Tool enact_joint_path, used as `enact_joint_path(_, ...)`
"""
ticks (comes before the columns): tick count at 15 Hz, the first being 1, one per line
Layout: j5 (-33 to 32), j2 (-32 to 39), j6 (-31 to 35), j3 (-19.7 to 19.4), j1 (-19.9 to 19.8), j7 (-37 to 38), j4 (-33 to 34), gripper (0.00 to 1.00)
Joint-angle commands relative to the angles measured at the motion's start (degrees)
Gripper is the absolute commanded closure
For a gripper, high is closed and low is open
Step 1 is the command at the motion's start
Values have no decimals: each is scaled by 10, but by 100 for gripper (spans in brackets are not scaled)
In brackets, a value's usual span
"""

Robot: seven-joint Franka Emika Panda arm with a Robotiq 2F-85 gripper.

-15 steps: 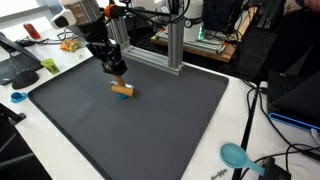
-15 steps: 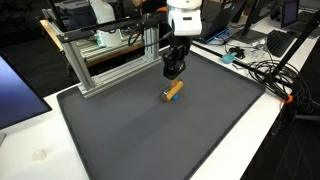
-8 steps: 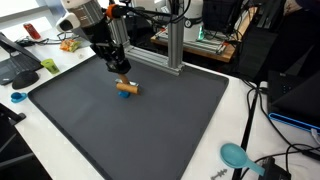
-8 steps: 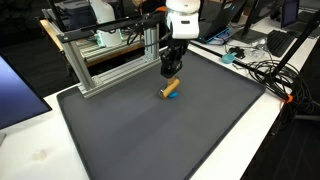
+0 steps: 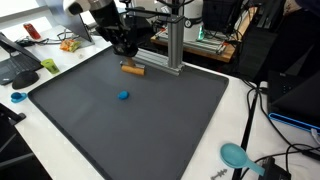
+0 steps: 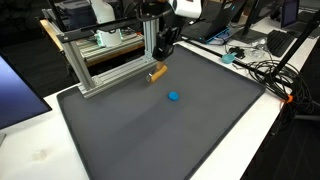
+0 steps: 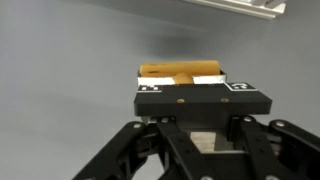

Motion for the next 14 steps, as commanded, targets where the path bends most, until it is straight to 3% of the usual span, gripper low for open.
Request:
enact_joint_path(1,-62,-77,-49,10,20,-55,-20,78)
enact_joint_path(3,-70,-90,-60,21,26,-101,-8,78)
enact_joint_path(6,-41,-96,-26,30,16,-192,11,78)
enact_joint_path(7,-50,-89,-41,28,26,-135,1,53)
enact_joint_path(11,-50,-91,-28,28,21,-174,7,53)
enact_joint_path(12,-50,-91,-28,28,21,-175,7,78)
enact_joint_path(14,-45,-85,-30,33,14,-250,14,78)
